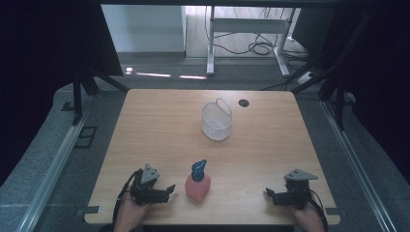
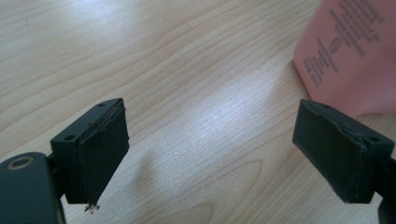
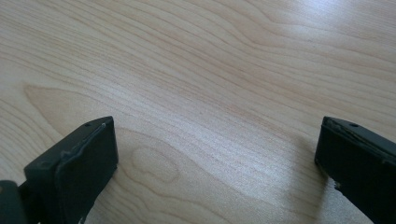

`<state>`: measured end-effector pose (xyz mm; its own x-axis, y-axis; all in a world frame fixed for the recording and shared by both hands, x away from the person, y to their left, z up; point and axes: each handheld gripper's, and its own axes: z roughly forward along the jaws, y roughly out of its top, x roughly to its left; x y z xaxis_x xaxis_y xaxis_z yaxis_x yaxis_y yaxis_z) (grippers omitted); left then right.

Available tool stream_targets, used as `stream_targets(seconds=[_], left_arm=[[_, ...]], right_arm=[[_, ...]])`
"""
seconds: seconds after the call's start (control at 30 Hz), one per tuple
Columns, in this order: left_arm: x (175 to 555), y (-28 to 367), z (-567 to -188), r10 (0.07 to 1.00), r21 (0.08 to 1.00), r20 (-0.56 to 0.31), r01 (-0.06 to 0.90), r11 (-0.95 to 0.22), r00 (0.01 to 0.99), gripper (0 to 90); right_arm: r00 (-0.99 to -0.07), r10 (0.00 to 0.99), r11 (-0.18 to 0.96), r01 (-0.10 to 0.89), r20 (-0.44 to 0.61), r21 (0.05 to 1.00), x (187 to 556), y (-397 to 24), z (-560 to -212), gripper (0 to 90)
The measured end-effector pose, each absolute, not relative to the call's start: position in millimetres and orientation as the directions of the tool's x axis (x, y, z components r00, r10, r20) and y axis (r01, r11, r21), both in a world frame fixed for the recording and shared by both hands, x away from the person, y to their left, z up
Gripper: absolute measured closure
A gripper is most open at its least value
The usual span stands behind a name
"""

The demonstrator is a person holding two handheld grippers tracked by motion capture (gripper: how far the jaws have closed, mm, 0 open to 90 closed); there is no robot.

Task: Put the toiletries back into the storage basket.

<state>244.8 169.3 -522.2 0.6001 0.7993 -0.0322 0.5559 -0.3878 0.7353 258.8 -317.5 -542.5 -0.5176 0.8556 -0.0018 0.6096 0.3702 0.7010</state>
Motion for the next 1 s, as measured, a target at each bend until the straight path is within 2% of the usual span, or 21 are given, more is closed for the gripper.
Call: stream_targets(seconds=[0.43, 0.77, 1.0], left_arm=[[237, 168, -503, 0.796, 0.725, -0.015, 0.555, -0.408, 0.605, 10.9], [228, 170, -487, 0.752, 0.749, -0.098, 0.545, -0.376, 0.652, 11.2], [221, 165, -478, 0.726, 0.756, -0.102, 0.527, -0.388, 0.68, 12.1]], right_arm=[[-0.517, 0.856, 0.371, 0.61, -0.003, 0.701, 259, -317, -543, 0.0], [-0.517, 0.856, 0.371, 0.61, -0.003, 0.701, 259, -317, -543, 0.0], [-0.517, 0.856, 0.371, 0.61, -0.003, 0.701, 259, -317, -543, 0.0]])
